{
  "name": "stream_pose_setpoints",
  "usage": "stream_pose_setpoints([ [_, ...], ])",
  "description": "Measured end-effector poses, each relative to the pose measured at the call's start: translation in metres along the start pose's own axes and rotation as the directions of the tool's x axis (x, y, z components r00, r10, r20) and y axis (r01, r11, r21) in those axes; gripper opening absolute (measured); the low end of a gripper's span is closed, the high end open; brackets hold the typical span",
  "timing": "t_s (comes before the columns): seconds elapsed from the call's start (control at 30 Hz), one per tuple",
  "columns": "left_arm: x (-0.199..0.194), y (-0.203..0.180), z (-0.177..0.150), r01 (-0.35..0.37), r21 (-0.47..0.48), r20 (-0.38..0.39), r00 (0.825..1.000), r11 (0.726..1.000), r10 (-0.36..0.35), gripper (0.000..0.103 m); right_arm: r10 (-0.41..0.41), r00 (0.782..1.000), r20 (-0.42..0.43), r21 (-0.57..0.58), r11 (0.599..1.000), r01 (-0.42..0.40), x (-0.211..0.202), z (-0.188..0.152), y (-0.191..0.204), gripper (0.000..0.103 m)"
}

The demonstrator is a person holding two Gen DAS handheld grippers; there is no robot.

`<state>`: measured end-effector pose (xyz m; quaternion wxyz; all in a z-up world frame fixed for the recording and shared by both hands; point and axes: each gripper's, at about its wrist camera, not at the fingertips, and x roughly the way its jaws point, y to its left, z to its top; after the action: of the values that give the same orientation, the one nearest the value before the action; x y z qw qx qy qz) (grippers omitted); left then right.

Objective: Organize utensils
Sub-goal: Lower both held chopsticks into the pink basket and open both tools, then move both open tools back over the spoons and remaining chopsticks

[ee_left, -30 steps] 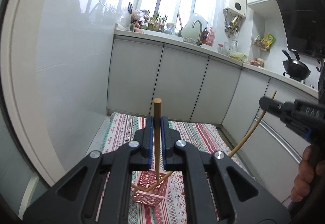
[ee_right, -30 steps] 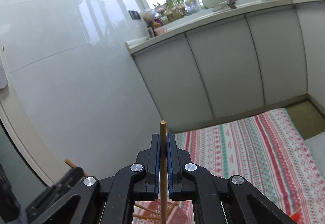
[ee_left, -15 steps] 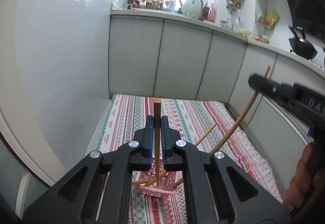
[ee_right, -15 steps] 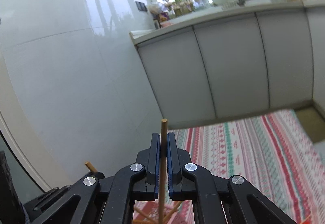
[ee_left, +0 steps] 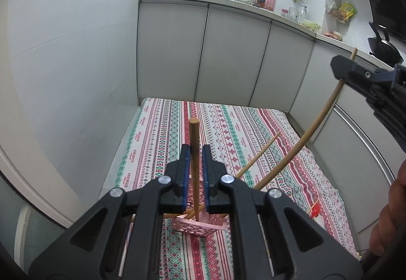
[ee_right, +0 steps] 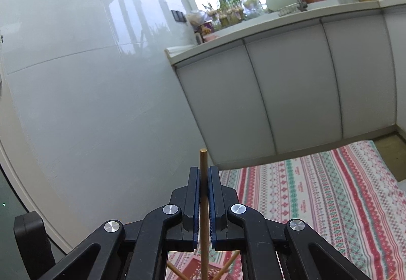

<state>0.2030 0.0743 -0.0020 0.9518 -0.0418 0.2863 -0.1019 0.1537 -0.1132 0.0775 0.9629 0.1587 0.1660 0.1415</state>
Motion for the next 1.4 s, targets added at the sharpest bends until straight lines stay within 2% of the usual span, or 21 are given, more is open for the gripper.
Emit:
stream_pose_setpoints([
  [0.13, -0.009, -0.001, 0.0, -0.022, 0.004, 0.017, 1.0, 1.0, 0.022, 0.033, -0.006, 1.0, -0.027, -0.021, 1.0, 0.005, 0.011, -0.008, 0.002, 0.005],
  [0.27, -0.023, 0.003, 0.003, -0.037, -0.011, 0.022, 0.999, 0.999, 0.037, 0.04, -0.008, 0.997, -0.075, -0.035, 0.999, 0.005, 0.028, -0.023, 0.003, 0.005],
  [0.33, -0.028, 0.006, 0.003, -0.047, -0.025, 0.009, 0.999, 0.999, 0.047, 0.045, -0.009, 0.994, -0.105, -0.043, 0.999, 0.005, 0.036, -0.031, 0.003, 0.005],
  [0.53, -0.032, 0.01, -0.004, -0.098, -0.016, -0.03, 0.995, 0.995, 0.098, 0.052, -0.022, 0.981, -0.19, -0.075, 0.997, 0.008, 0.054, -0.053, 0.006, 0.005],
  [0.7, -0.031, 0.01, -0.01, -0.104, -0.001, -0.058, 0.993, 0.995, 0.104, 0.056, -0.035, 0.975, -0.221, -0.1, 0.995, 0.013, 0.057, -0.062, 0.006, 0.006],
  [0.8, -0.032, 0.008, -0.012, -0.104, 0.003, -0.069, 0.992, 0.995, 0.104, 0.061, -0.038, 0.97, -0.239, -0.095, 0.995, 0.016, 0.055, -0.06, 0.006, 0.006],
  [0.87, -0.035, 0.008, -0.014, -0.102, 0.006, -0.073, 0.992, 0.995, 0.102, 0.065, -0.043, 0.968, -0.247, -0.094, 0.995, 0.02, 0.051, -0.058, 0.006, 0.01],
  [0.93, -0.037, 0.007, -0.014, -0.1, 0.008, -0.075, 0.992, 0.995, 0.1, 0.067, -0.049, 0.968, -0.247, -0.092, 0.995, 0.027, 0.045, -0.055, 0.006, 0.023],
  [1.0, -0.038, 0.005, -0.015, -0.093, 0.013, -0.079, 0.993, 0.996, 0.093, 0.07, -0.062, 0.968, -0.244, -0.094, 0.995, 0.04, 0.035, -0.052, 0.006, 0.029],
  [1.17, -0.043, 0.002, -0.02, -0.084, 0.035, -0.098, 0.991, 0.996, 0.087, 0.076, -0.113, 0.958, -0.262, -0.143, 0.987, 0.077, 0.009, -0.048, 0.007, 0.037],
  [1.4, -0.046, -0.012, -0.036, -0.034, 0.065, -0.157, 0.987, 0.997, 0.044, 0.082, -0.199, 0.939, -0.281, -0.181, 0.972, 0.152, -0.034, -0.049, -0.012, 0.055],
])
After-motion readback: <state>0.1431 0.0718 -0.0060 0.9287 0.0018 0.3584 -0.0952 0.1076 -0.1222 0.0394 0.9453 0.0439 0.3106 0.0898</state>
